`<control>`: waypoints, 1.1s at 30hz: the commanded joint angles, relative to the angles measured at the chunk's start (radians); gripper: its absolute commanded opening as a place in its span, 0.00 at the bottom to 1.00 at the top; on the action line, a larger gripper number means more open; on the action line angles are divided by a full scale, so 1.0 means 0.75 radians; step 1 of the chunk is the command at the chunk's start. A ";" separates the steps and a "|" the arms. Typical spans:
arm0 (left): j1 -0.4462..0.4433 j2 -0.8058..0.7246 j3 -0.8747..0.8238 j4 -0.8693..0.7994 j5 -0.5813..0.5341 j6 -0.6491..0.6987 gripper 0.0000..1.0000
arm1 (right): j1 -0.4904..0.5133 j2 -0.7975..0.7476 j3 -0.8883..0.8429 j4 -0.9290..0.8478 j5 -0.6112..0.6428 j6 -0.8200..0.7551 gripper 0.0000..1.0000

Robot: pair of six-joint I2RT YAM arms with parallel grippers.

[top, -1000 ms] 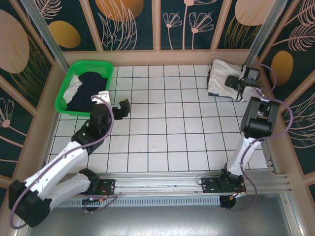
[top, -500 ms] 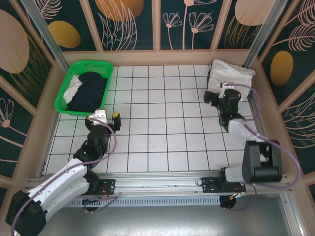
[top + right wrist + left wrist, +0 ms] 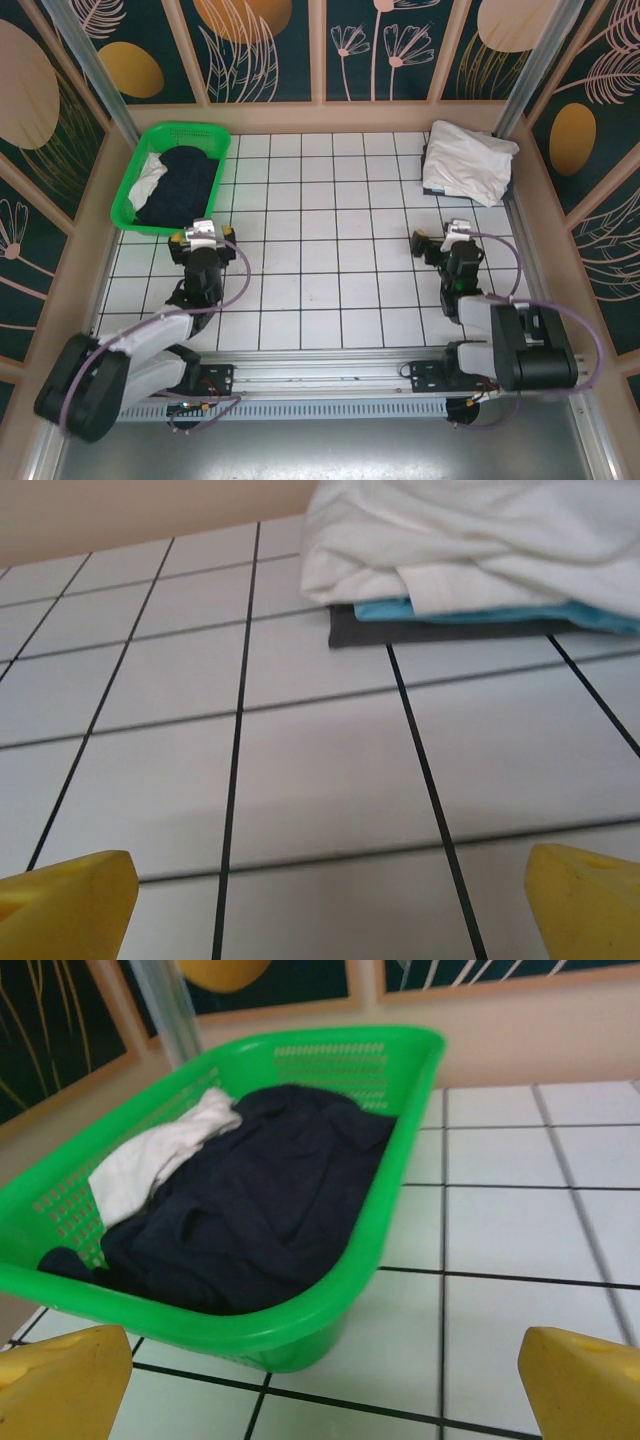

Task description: Fold and stack the t-shirts

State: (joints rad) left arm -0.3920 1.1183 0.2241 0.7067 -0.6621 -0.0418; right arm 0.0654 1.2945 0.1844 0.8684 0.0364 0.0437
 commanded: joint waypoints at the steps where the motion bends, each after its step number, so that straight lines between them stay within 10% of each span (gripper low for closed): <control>1: 0.157 0.186 -0.010 0.341 0.166 -0.033 0.99 | -0.007 0.130 0.113 0.234 0.015 -0.097 0.99; 9: 0.244 0.455 0.254 0.201 0.435 0.014 0.99 | -0.183 0.353 -0.020 0.728 -0.108 0.018 0.99; 15: 0.273 0.368 0.154 0.284 0.668 0.067 0.99 | -0.136 0.348 0.024 0.635 0.006 -0.005 0.99; 26: 0.287 0.238 0.037 0.328 0.387 -0.044 0.99 | -0.118 0.350 0.026 0.632 0.041 -0.015 0.99; 33: 0.341 0.320 0.038 0.493 0.541 0.037 0.99 | -0.118 0.351 0.027 0.632 0.041 -0.014 0.99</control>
State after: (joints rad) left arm -0.1440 1.3327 0.2401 1.0027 -0.2947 -0.0444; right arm -0.0296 1.5505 0.1909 1.2949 0.0372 0.0360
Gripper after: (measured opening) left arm 0.988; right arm 0.990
